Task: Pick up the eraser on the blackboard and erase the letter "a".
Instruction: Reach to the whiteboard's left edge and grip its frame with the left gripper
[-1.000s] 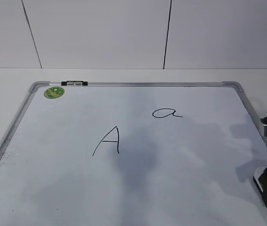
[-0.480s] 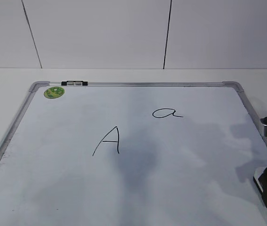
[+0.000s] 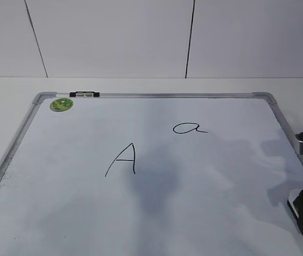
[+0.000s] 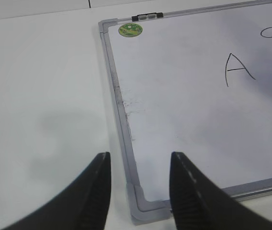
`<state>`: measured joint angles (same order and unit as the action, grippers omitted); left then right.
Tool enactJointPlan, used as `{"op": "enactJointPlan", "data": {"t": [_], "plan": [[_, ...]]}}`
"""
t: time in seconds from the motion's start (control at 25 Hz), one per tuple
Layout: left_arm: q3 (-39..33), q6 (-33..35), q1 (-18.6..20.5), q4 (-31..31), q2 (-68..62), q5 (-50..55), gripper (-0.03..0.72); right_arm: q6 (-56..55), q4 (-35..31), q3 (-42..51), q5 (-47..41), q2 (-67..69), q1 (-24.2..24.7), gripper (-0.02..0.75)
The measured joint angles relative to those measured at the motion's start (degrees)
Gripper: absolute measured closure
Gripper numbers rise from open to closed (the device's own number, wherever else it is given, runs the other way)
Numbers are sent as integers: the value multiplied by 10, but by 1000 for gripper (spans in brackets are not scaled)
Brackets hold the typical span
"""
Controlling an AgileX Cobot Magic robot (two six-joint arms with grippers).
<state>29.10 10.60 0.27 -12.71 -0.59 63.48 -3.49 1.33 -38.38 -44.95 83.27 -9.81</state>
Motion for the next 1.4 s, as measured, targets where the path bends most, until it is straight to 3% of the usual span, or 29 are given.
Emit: {"op": "enactJointPlan", "data": {"t": [0.84, 1.4], "plan": [[0, 0, 0, 0, 0, 0, 381, -8, -1, -1, 4, -61, 0, 167], [0, 0, 0, 0, 0, 0, 381, -8, -5, -60, -142, -161, 0, 168]]}}
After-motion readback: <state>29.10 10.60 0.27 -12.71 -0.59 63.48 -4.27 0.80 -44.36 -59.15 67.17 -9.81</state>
